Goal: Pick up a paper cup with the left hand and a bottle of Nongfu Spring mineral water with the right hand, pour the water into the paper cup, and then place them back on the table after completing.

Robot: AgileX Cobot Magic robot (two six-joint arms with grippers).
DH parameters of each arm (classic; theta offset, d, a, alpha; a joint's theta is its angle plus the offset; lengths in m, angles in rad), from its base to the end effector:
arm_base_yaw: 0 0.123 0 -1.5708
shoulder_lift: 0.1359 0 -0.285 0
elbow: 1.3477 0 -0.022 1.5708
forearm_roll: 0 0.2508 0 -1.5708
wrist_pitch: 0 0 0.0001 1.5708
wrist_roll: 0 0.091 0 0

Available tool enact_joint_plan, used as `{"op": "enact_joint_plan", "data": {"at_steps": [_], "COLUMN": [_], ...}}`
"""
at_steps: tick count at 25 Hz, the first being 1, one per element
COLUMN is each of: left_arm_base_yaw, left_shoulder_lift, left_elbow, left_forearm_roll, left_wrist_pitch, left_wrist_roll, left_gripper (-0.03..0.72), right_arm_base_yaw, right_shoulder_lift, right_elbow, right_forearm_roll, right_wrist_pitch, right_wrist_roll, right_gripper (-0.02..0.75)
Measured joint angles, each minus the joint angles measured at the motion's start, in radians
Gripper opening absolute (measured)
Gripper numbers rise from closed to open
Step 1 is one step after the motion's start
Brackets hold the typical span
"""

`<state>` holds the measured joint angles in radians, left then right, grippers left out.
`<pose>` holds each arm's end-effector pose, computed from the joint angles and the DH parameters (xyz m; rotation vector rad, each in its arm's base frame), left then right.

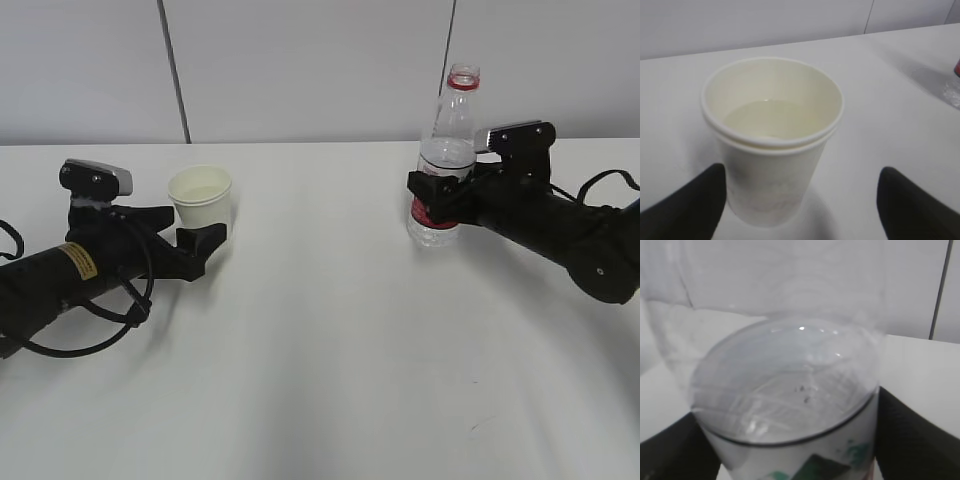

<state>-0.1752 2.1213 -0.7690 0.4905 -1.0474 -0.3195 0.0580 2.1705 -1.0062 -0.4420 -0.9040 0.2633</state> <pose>0.3451 -0.0988 0.0884 0.4022 1.8111 -0.5499 0.4106 0.0545 0.1049 -0.3158 1.7645 0.3332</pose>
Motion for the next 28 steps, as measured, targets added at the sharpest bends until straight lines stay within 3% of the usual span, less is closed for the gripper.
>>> {"op": "enact_joint_plan", "data": {"at_steps": [17, 28], "left_arm_base_yaw": [0.0, 0.0], "left_shoulder_lift": [0.0, 0.0], "left_elbow": [0.0, 0.0], "left_forearm_roll": [0.001, 0.001], "left_wrist_pitch": [0.0, 0.0], "left_wrist_roll": [0.0, 0.0], "left_gripper": [0.564, 0.564], "right_arm_base_yaw": [-0.002, -0.002], "right_shoulder_lift": [-0.039, -0.049], "right_elbow": [0.045, 0.07], "right_forearm_roll": [-0.002, -0.01], "right_wrist_pitch": [0.005, -0.003], "right_wrist_roll": [0.002, 0.008], "right_gripper": [0.598, 0.659]}}
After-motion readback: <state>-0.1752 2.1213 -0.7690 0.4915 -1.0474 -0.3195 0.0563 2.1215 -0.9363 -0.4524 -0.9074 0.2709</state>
